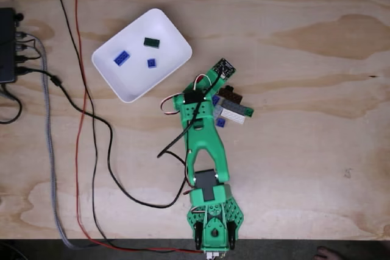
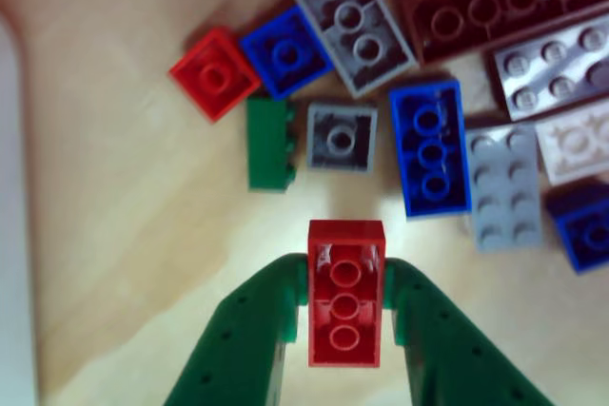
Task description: Put all lego bricks in the bin.
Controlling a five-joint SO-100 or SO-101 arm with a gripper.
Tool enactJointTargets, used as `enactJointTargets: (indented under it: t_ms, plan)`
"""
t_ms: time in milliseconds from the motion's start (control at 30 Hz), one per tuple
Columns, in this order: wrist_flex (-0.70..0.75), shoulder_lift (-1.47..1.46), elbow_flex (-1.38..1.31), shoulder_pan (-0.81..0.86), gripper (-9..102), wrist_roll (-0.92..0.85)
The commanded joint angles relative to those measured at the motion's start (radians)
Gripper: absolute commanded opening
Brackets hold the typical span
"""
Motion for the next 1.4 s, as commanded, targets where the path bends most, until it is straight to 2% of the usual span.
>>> enactJointTargets:
  t_ms: [0,100,267,433,533,600,667,767,900,967,1033,1133,1267,1367]
  plan:
    - [0.314,0.525,-0.301,-0.127,0,0.018]
    - [0.394,0.414,-0.525,-0.166,0,-0.003]
    - [0.258,-0.041,-0.715,-0.155,0,-0.075]
    - [0.189,-0.397,-1.02,-0.193,0,-0.11]
    - [0.117,-0.482,-1.065,-0.209,8,-0.141]
    - [0.066,-0.511,-1.078,-0.212,9,-0.14]
    - [0.055,-0.525,-1.069,-0.215,19,-0.16]
    - [0.064,-0.457,-0.991,-0.196,27,-0.152]
    - [0.087,-0.114,-0.772,-0.143,27,-0.104]
    - [0.179,0.094,-0.644,-0.127,25,-0.121]
    - [0.341,0.276,-0.489,-0.129,21,-0.15]
    - [0.425,0.434,-0.173,-0.081,21,-0.199]
    - [0.322,0.486,0.249,0.063,20,-0.371]
    - [0.221,0.469,0.396,0.156,21,-0.531]
